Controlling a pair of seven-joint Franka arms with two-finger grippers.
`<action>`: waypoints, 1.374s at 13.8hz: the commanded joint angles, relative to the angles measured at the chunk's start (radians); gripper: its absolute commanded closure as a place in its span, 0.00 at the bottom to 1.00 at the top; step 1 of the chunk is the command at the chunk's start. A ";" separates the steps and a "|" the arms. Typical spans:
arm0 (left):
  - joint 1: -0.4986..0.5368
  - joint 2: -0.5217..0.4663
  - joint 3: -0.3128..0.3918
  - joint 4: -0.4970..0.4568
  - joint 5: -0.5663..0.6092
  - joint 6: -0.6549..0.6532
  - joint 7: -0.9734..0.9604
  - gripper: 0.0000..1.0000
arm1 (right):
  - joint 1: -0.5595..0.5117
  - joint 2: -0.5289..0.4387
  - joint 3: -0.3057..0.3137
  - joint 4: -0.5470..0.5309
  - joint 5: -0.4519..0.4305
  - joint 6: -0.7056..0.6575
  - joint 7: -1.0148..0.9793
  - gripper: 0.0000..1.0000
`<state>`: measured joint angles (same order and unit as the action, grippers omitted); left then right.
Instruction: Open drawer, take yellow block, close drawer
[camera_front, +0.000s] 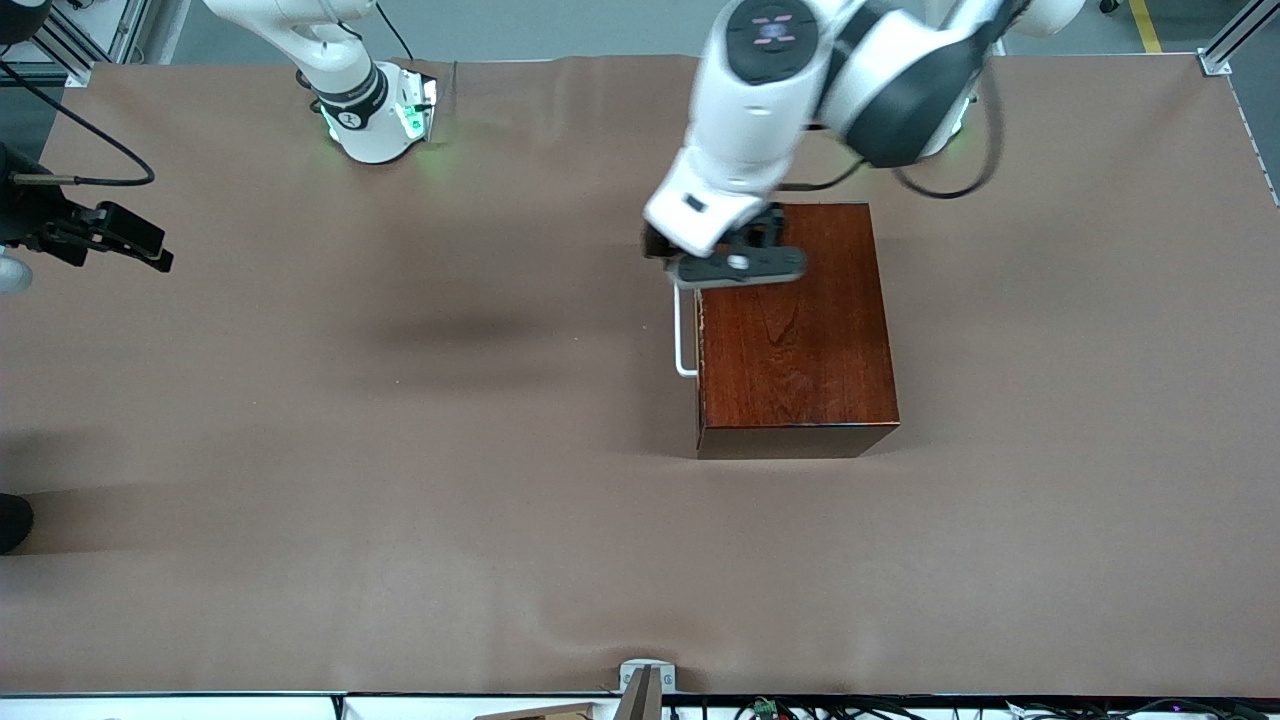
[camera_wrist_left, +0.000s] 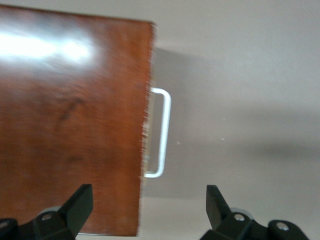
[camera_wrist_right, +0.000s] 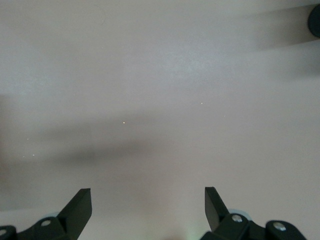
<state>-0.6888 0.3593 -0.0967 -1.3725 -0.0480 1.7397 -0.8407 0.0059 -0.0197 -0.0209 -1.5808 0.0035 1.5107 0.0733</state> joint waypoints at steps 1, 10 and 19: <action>-0.095 0.059 0.017 0.042 0.048 0.033 -0.067 0.00 | -0.004 0.000 0.007 0.010 -0.014 -0.012 0.005 0.00; -0.127 0.200 0.009 0.046 0.132 0.047 -0.069 0.00 | -0.001 0.001 0.009 0.010 -0.013 -0.012 0.006 0.00; -0.129 0.288 0.008 0.032 0.207 0.167 -0.075 0.00 | -0.003 0.003 0.009 0.010 -0.013 -0.012 0.008 0.00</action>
<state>-0.8131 0.6219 -0.0882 -1.3582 0.1231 1.8880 -0.9119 0.0060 -0.0191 -0.0190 -1.5810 0.0035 1.5095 0.0733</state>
